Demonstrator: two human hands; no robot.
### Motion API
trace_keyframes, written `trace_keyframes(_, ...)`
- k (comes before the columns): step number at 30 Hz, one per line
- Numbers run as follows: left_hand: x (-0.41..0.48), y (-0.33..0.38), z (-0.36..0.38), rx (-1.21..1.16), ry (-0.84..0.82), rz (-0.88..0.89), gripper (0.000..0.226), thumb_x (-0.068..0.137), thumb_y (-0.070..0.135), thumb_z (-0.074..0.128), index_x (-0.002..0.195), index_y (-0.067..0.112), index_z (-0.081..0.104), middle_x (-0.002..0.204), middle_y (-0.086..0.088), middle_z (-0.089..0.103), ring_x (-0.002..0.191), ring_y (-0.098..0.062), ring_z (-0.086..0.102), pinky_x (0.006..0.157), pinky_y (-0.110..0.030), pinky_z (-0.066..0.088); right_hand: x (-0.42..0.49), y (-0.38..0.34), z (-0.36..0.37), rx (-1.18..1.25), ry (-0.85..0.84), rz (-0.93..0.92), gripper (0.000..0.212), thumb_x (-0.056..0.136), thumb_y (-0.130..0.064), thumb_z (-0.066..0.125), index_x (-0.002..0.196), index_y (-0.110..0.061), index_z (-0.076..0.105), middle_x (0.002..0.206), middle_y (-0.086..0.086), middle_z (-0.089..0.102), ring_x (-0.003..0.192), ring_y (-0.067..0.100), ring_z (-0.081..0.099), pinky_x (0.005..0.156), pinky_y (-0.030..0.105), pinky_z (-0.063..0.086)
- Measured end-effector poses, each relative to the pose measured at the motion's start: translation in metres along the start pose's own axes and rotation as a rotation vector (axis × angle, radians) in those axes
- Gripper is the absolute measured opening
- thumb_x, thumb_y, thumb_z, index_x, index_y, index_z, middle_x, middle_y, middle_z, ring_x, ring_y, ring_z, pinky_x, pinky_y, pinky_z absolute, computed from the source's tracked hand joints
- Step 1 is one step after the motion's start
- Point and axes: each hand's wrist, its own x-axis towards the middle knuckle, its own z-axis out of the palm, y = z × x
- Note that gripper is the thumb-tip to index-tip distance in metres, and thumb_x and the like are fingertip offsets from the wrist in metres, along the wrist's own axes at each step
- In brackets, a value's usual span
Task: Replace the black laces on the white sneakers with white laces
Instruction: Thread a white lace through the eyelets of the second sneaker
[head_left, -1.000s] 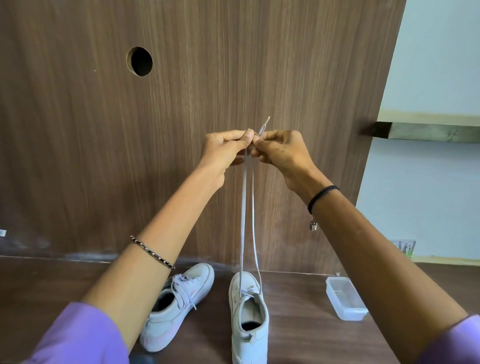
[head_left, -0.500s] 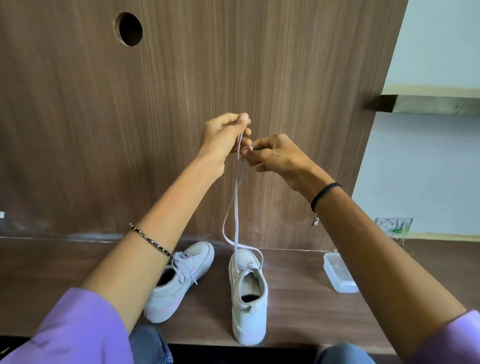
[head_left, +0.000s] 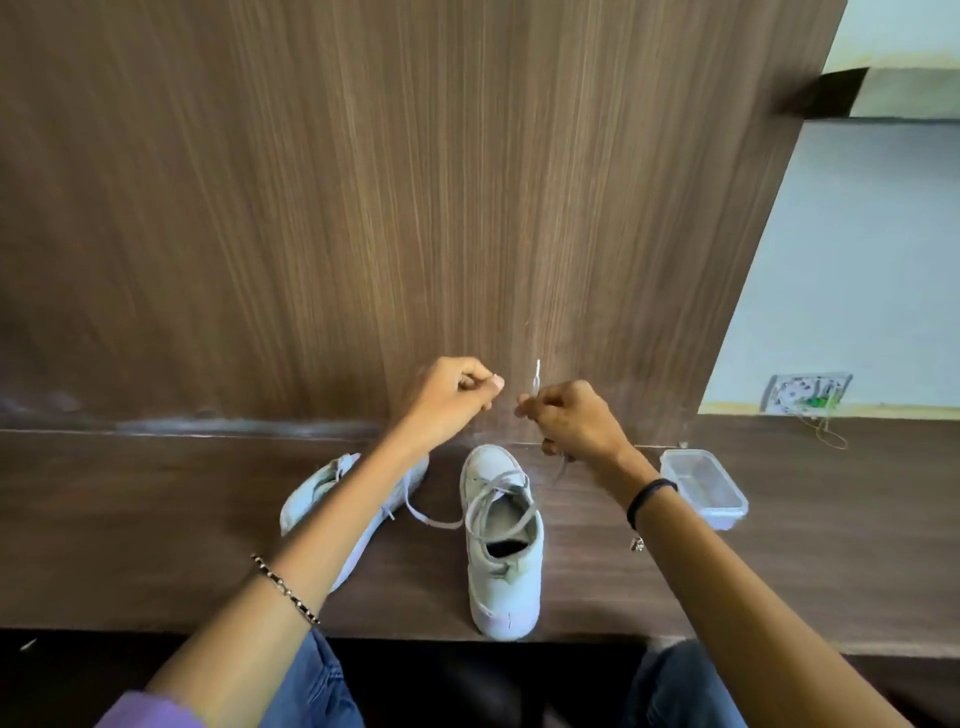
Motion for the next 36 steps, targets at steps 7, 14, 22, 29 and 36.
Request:
trace_keyframes(7, -0.023, -0.07, 0.015, 0.529, -0.147, -0.1, 0.02, 0.097, 0.04, 0.062, 0.114, 0.033, 0.067, 0.118, 0.01, 0.07, 0.124, -0.017, 0.053, 0.096, -0.035, 0.044, 0.005, 0.051, 0.015, -0.311, -0.042, 0.025, 0.015, 0.093, -0.029, 0.068, 0.103, -0.017, 0.066, 0.095, 0.003, 0.073, 0.09, 0.022, 0.068, 0.08, 0.029, 0.053)
trace_keyframes(14, -0.033, -0.082, 0.004, 0.141, -0.33, -0.116, 0.033, 0.099, 0.042, 0.06, 0.075, 0.022, 0.07, 0.069, 0.014, 0.071, 0.073, -0.01, 0.067, 0.077, -0.037, 0.053, -0.012, 0.054, 0.023, -0.007, -0.176, -0.139, 0.031, 0.102, -0.049, 0.058, 0.088, -0.027, 0.075, 0.074, -0.018, 0.069, 0.073, 0.002, 0.062, 0.073, 0.021, 0.045)
trace_keyframes(22, -0.053, -0.059, 0.004, 0.039, -0.567, -0.153, 0.052, 0.1, 0.057, 0.052, 0.062, 0.023, 0.039, 0.062, 0.01, 0.025, 0.057, -0.007, 0.026, 0.055, -0.025, 0.022, -0.023, 0.057, 0.016, 0.069, -0.249, -0.098, 0.065, 0.096, -0.056, 0.064, 0.063, -0.005, 0.043, 0.061, 0.006, 0.04, 0.057, 0.012, 0.037, 0.064, 0.029, 0.033)
trace_keyframes(29, -0.051, -0.063, 0.0, -0.041, -0.587, -0.198, 0.038, 0.103, 0.041, 0.056, 0.083, 0.011, 0.068, 0.071, 0.022, 0.061, 0.073, 0.008, 0.052, 0.075, -0.01, 0.037, -0.02, 0.066, 0.014, 0.118, -0.273, -0.025, 0.031, 0.089, -0.033, 0.079, 0.073, -0.011, 0.065, 0.08, 0.009, 0.076, 0.073, 0.017, 0.071, 0.082, 0.044, 0.061)
trace_keyframes(36, -0.052, -0.07, 0.001, -0.089, -0.499, -0.225, 0.039, 0.101, 0.046, 0.058, 0.089, 0.012, 0.073, 0.085, -0.021, 0.062, 0.086, -0.01, 0.052, 0.087, -0.031, 0.04, -0.024, 0.062, 0.01, 0.091, -0.376, -0.053, 0.021, 0.089, -0.036, 0.08, 0.094, -0.017, 0.074, 0.091, -0.001, 0.076, 0.085, 0.015, 0.07, 0.081, 0.034, 0.06)
